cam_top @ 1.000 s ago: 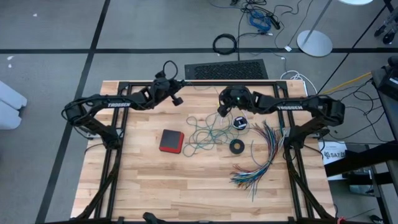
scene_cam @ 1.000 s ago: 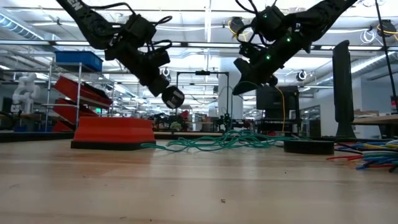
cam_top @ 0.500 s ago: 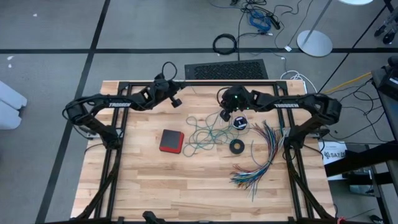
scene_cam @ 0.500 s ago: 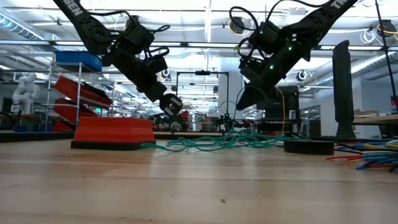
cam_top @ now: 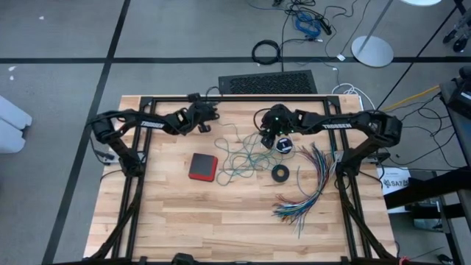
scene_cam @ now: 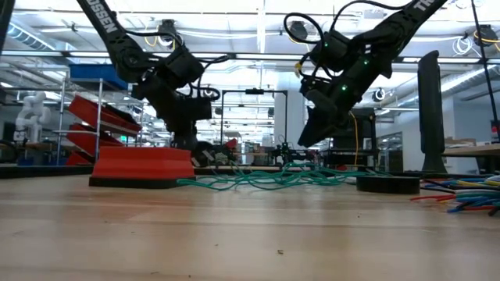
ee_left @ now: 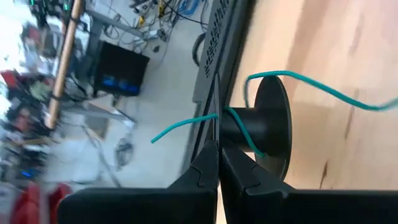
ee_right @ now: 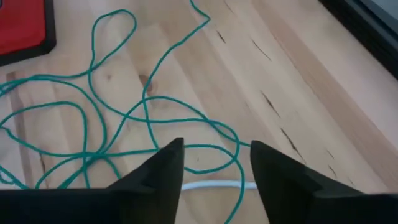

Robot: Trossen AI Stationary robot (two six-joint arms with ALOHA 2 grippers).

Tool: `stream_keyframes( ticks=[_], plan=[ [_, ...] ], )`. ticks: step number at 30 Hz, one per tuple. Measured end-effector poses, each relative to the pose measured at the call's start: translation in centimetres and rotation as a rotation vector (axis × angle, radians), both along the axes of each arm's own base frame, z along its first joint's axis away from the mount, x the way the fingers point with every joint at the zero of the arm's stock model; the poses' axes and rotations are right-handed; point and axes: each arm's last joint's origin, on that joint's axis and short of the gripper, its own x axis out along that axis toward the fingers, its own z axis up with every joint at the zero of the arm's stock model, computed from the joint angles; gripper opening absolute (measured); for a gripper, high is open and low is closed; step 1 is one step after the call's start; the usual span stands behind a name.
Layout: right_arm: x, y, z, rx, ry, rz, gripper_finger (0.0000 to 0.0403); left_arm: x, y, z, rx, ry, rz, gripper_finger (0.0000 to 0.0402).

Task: Coiling cords
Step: Uncoil the green wire cable from the spool, then uncoil the white wire cable from the spool

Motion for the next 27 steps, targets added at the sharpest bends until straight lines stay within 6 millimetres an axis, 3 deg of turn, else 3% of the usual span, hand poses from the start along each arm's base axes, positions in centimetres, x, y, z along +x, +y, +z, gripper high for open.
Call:
stream_keyframes(
  ticks=[7,14,20,27],
  plan=[
    [-0.2,1.1,0.5,0.017,0.017,0.022,0.0184,0.8,-1.2,-1.6,0.056,0.223,-0.102,0.0018],
    [-0.4,1.9,1.1,0.019,0.014,0.041,0.0177,0.9,-1.7,-2.8,0.026,0.283,-0.124,0.0109],
    [-1.0,2.5,1.4,0.032,0.056,0.049,0.0176,1.3,-2.5,-2.2,0.061,0.267,-0.101,0.0177],
    [-2.2,3.0,2.0,0.053,0.116,0.049,0.0176,1.5,-3.9,-0.8,0.082,0.242,-0.136,0.0215]
  ],
)
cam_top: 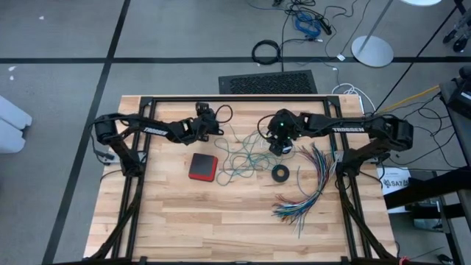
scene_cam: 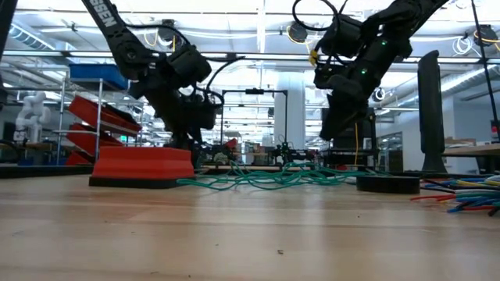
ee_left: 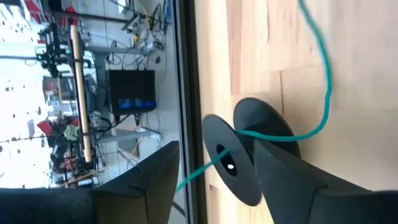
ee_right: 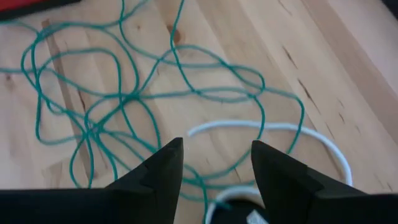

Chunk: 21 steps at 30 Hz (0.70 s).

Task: Coiling cords
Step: Uncoil the white wire cable from the spool

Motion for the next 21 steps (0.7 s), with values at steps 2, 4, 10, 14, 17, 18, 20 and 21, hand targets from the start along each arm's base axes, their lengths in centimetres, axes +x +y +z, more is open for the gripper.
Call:
stream_keyframes(
  ticks=[2,4,10,14,17,18,20,21],
  plan=[
    [-0.3,0.2,0.1,0.006,0.021,0.003,0.0176,-0.1,-0.4,0.5,0.0,0.006,-0.008,0.0218],
    [-0.6,0.4,0.2,0.007,0.039,0.004,0.0176,-0.4,-0.8,0.9,0.003,0.026,-0.006,0.0219],
    [-1.4,1.1,0.7,0.01,0.07,0.029,0.0176,-1.4,-1.8,2.6,-0.027,0.0,0.025,0.022],
    [-1.9,1.7,1.1,0.004,0.096,0.067,0.0176,-2.0,-2.6,4.2,-0.04,-0.087,0.039,0.022],
    [-2.4,2.2,1.4,0.005,0.118,0.091,0.0176,-2.2,-3.3,5.7,-0.057,-0.189,0.03,0.022],
    [-2.6,2.4,1.5,0.006,0.127,0.098,0.0176,-2.3,-3.6,6.2,-0.078,-0.233,0.018,0.022],
    [-2.9,2.7,1.6,0.009,0.146,0.111,0.0176,-2.5,-4.1,7.1,-0.132,-0.326,-0.005,0.022],
    [-3.1,2.9,1.6,0.013,0.159,0.117,0.0176,-2.6,-4.3,7.5,-0.164,-0.373,-0.016,0.022]
  ],
)
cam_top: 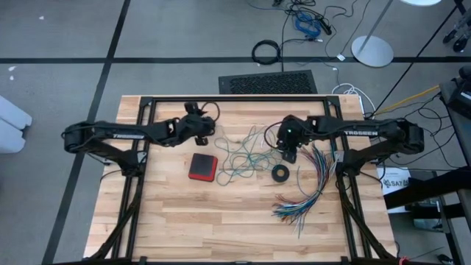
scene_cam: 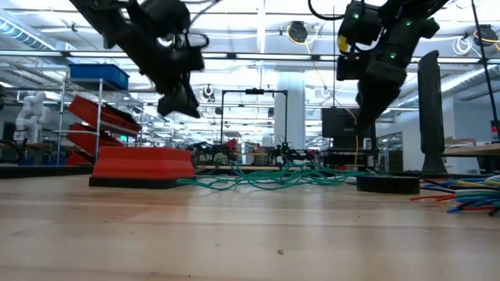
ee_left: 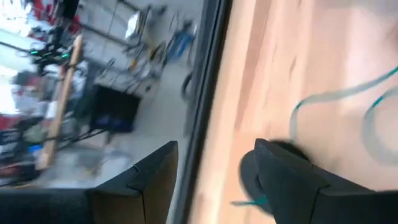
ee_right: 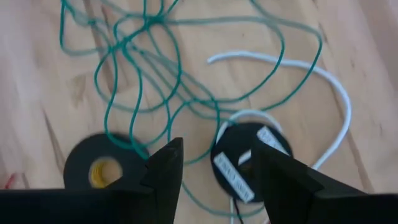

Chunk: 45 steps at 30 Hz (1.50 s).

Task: Coiling cords
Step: Uncoil the white wire cable from the spool

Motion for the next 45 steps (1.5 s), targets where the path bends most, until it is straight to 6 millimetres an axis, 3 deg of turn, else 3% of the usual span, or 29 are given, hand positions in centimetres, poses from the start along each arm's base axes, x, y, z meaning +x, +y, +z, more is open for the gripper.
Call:
stream_keyframes(
  ticks=[6,15,20,25,36,41,45],
  plan=[
    [-0.4,1.2,-1.2,-0.013,0.066,0.067,0.0176,0.0,-0.9,0.9,-0.195,-0.203,-0.038,0.022],
    [-0.7,3.0,-3.3,-0.199,0.095,0.101,0.0176,0.9,-2.5,-0.2,-0.367,-0.238,-0.078,0.022],
    [-0.5,3.3,-4.1,-0.235,0.054,0.122,0.0176,2.1,-4.5,0.0,-0.503,-0.342,-0.213,0.0219],
    [-1.0,3.1,-4.9,-0.271,0.077,0.093,0.0176,3.7,-7.4,-0.1,-0.524,-0.399,-0.348,0.0219],
    [-1.7,2.8,-7.3,-0.36,0.04,0.031,0.0176,7.6,-12.8,-4.1,-0.539,-0.522,-0.552,0.0219],
    [-1.6,2.3,-8.1,-0.387,0.039,-0.013,0.0176,8.2,-13.8,-5.9,-0.547,-0.518,-0.579,0.0219],
    [-1.2,2.0,-8.7,-0.391,0.044,-0.029,0.016,8.5,-14.0,-6.0,-0.546,-0.527,-0.583,0.0219]
  ],
)
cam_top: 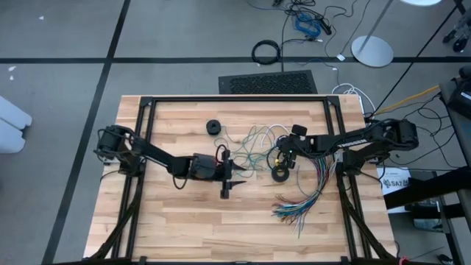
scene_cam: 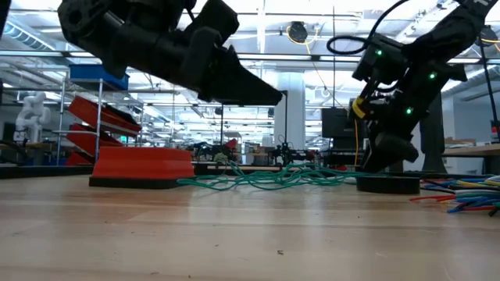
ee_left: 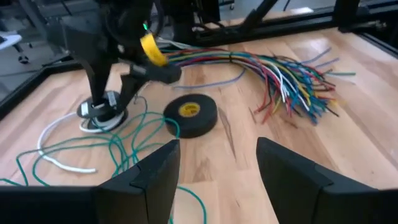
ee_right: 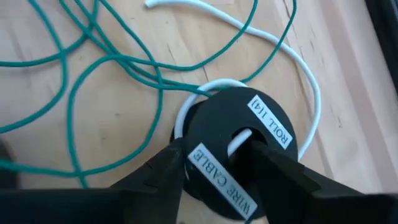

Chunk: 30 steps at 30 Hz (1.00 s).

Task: Coiling cords
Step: Uncoil the white wire cable from the spool

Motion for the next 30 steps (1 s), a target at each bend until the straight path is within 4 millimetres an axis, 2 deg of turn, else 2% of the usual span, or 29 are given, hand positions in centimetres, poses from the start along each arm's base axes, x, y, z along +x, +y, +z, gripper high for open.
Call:
stream_keyframes(
  ticks=[4,9,15,24,30],
  plan=[
    [0.2,-0.1,-0.4,-0.022,0.01,-0.041,0.01,0.0,0.0,0.2,-0.003,-0.013,-0.001,0.0219],
    [-0.1,0.3,0.0,-0.103,0.022,-0.076,0.0015,0.0,-0.1,0.2,-0.003,-0.012,-0.003,0.0219],
    [-0.7,1.3,2.5,-0.055,0.058,-0.027,0.0006,0.0,-0.3,0.2,-0.002,-0.011,-0.009,0.0219],
    [-0.8,2.6,7.4,0.361,0.07,0.204,0.0001,0.0,-0.3,0.1,0.002,-0.006,-0.005,0.0219],
    [-1.1,2.7,10.2,0.363,-0.051,0.265,0.0001,0.0,-0.3,0.1,0.003,-0.004,-0.005,0.0219]
  ],
)
